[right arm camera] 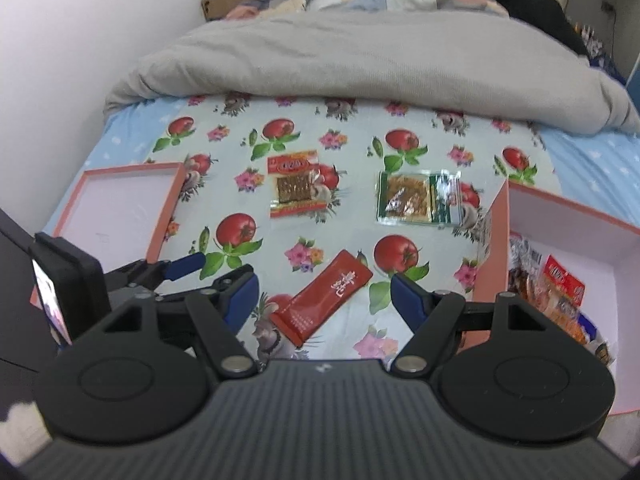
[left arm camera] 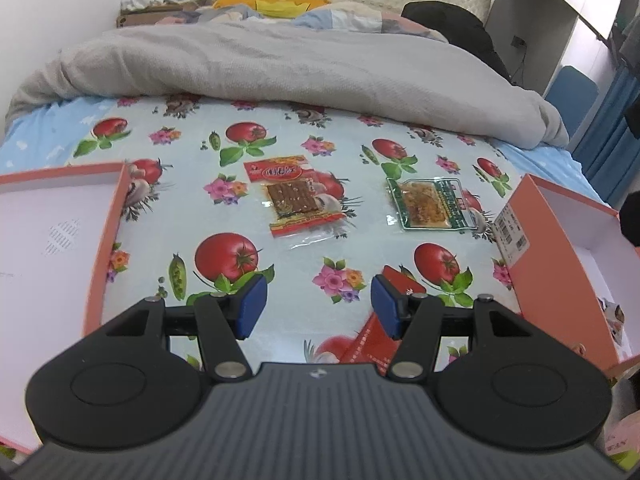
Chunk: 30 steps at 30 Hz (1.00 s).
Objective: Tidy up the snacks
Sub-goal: 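Lower the left tool onto the jerky packet while the right tool lowers onto the green-labelled tofu packet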
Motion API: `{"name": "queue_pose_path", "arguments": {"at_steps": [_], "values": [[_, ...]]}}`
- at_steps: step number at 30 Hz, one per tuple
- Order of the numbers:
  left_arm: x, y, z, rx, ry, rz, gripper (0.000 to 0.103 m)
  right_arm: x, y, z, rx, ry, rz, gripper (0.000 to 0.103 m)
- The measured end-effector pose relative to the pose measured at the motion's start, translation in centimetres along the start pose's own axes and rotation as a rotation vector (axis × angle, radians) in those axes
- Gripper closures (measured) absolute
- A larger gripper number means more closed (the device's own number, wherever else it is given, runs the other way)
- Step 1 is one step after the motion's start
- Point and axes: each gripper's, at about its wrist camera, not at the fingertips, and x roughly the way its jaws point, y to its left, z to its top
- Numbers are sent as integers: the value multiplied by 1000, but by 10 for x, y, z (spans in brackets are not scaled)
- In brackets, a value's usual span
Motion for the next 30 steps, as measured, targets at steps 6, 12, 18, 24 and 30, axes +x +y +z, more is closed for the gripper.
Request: {"name": "queue_pose_path", "arguments": {"at_steps": [6,12,18,24,30], "values": [[27,10,2,-24,18,-12,40,29,-4,1,17,17,0,29],[54,21,17,-46,12,5,40,79,-35,-5,73,-15,-49,29],[84,33,38,-46,2,11,32,126,-55,-9,120,-55,-66,29],[120,38,53,-43,29,-2,29,165,-61,-10,158,-100,-72,29],[153,40,62,-55,61,-1,28,198,-69,-12,175,-155,-73,29]]}}
